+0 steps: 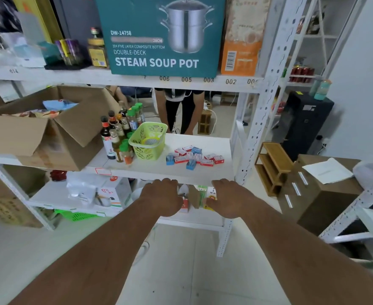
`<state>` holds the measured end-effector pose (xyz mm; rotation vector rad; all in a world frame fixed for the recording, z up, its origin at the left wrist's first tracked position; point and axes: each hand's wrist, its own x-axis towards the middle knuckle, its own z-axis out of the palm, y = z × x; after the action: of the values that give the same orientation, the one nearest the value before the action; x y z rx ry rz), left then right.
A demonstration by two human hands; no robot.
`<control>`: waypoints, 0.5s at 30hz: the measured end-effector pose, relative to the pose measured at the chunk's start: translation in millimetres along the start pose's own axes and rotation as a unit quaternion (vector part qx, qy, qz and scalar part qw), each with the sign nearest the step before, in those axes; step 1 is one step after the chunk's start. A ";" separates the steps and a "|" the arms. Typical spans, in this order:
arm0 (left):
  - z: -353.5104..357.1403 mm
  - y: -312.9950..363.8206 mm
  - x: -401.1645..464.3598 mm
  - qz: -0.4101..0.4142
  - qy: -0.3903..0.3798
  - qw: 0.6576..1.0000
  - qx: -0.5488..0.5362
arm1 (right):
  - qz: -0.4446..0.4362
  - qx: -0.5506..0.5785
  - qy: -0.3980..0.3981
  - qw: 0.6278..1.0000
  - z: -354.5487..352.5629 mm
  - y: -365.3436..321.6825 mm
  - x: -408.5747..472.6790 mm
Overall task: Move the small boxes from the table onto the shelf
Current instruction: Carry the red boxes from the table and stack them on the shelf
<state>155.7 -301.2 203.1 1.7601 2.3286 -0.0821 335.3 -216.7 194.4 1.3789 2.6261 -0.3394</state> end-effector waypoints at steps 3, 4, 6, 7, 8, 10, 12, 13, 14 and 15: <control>-1.3 -17.0 21.4 0.012 -0.009 1.000 0.007 | 0.026 0.010 0.003 1.000 3.1 -3.7 19.8; -1.8 -22.3 28.9 0.018 -0.010 1.000 0.011 | 0.033 0.011 0.007 0.999 4.4 -4.8 25.9; -2.2 -32.0 43.1 0.030 -0.011 0.999 0.015 | 0.047 0.015 0.010 0.999 6.4 -6.5 37.6; -1.8 -36.3 49.5 0.036 -0.012 0.999 0.016 | 0.055 0.020 0.011 0.998 7.5 -7.0 43.0; -1.5 -40.2 55.4 0.041 -0.014 0.999 0.018 | 0.061 0.023 0.013 0.998 8.6 -7.4 48.1; -0.2 -47.3 67.8 0.048 -0.022 0.998 0.018 | 0.072 0.027 0.013 0.997 10.3 -8.7 58.1; 1.2 -53.2 81.8 0.055 -0.028 0.998 0.017 | 0.077 0.029 0.011 0.997 11.4 -9.1 68.6; 1.5 -54.9 87.6 0.056 -0.029 0.998 0.017 | 0.077 0.030 0.010 0.996 11.7 -8.8 72.7; 1.4 -57.1 96.5 0.058 -0.029 0.998 0.018 | 0.079 0.033 0.008 0.996 12.5 -7.3 80.1; 1.4 -58.4 105.4 0.060 -0.028 0.998 0.021 | 0.081 0.036 0.006 0.996 13.1 -5.3 87.5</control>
<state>72.9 -218.5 174.6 1.8883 2.1916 -0.1608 282.1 -154.0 161.3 1.6089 2.5129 -0.4089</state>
